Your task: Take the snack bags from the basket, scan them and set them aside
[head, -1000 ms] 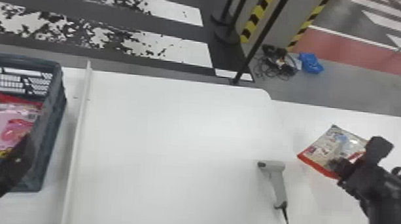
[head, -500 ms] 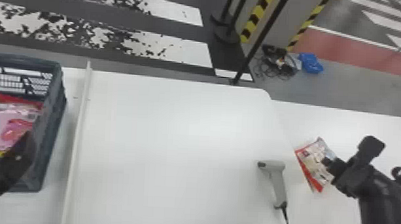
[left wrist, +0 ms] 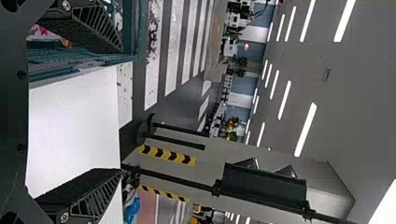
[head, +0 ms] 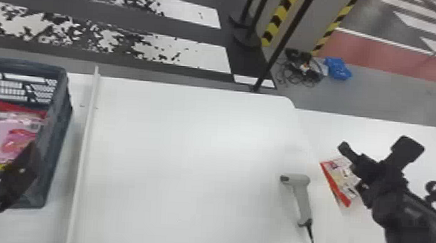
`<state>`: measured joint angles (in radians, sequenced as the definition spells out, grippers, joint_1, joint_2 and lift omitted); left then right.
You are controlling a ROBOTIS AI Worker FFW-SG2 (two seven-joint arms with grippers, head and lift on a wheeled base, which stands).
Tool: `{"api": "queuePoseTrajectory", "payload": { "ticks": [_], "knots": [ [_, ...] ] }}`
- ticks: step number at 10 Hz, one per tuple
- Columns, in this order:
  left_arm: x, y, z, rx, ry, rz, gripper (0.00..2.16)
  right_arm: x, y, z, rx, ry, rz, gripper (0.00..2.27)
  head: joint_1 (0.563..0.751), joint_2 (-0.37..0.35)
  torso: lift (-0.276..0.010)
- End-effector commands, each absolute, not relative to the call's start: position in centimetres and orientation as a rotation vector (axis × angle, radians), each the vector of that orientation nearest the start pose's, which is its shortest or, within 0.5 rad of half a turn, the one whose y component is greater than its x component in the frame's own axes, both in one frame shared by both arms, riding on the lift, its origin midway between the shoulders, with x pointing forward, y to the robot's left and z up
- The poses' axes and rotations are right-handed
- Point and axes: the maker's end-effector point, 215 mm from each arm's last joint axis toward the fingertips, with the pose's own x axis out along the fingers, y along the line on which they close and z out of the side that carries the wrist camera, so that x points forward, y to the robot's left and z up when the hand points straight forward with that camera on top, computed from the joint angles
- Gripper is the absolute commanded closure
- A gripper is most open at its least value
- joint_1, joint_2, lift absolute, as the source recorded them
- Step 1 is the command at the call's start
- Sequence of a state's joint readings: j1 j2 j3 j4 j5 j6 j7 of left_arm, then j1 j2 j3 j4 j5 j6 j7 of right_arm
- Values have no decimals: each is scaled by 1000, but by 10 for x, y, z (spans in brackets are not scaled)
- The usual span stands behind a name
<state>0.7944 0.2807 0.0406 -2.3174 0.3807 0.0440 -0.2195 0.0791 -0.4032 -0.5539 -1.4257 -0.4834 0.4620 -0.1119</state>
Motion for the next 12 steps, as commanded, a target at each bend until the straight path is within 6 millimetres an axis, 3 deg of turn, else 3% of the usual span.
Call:
{"api": "queuePoseTrajectory", "payload": {
  "ticks": [1,4,7,8,9,12],
  "knots": [
    [358,183,-305,-156,90,-381,87,450,-630,-426,198,391,-571,53,695,-350,-75],
    [358,182,-303,-152,89,-382,87,454,-523,-421,187,396,-394,39,695,-350,-75],
    [360,178,-305,-154,95,-374,87,436,-371,-424,164,448,-127,36,695,-350,-75],
    [360,175,-304,-150,92,-374,87,428,-328,-421,127,450,-55,39,695,-313,-75],
    [361,170,-305,-145,94,-370,87,422,-298,-415,97,443,-18,56,695,-250,-75],
    [361,165,-312,-136,109,-332,83,410,-250,-380,65,308,10,63,695,-156,-75]
  ]
}}
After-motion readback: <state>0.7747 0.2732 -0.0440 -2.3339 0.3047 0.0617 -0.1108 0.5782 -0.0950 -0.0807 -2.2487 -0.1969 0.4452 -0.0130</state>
